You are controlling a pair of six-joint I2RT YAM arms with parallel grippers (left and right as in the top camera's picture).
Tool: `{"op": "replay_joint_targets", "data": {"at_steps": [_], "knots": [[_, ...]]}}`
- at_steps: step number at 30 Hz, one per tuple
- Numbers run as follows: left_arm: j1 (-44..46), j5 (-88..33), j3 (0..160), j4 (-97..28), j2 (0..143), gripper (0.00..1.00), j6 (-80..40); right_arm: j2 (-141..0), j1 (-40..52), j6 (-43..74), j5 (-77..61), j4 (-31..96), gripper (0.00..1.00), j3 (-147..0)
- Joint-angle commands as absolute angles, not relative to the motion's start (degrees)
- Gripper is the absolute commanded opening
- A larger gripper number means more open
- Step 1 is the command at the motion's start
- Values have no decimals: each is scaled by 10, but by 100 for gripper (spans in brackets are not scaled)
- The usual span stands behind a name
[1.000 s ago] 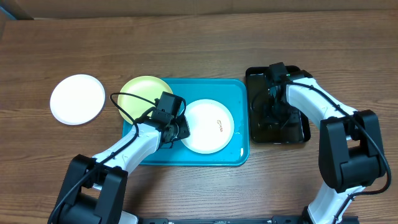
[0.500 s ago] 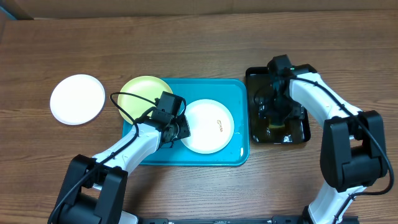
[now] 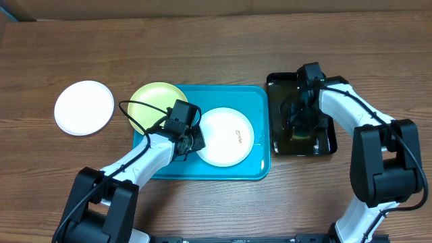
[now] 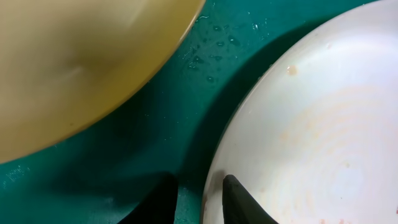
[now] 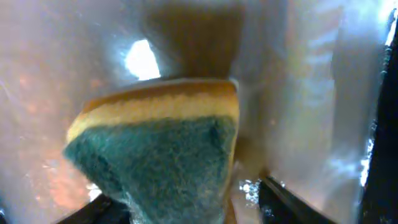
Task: Clean dirty plates on tray and stack at the side
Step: 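Grasp the green sponge in the black tray with the right gripper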
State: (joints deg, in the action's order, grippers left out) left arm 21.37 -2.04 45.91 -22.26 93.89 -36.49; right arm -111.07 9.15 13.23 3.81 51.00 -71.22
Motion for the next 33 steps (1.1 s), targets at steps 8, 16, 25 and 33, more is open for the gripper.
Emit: {"op": "replay_joint_targets", "data": {"at_steps": [8, 16, 25, 33], "knots": [[215, -19, 440, -236, 967, 5, -369, -1103, 92, 130, 39, 531, 4, -733], [215, -8, 440, -251, 967, 9, -410, -1094, 92, 130, 39, 623, 4, -815], [214, -11, 440, -248, 967, 4, -407, -1093, 92, 130, 39, 623, 4, -814], [214, -10, 440, -248, 967, 4, -407, -1093, 91, 123, 40, 691, 4, -884]]}}
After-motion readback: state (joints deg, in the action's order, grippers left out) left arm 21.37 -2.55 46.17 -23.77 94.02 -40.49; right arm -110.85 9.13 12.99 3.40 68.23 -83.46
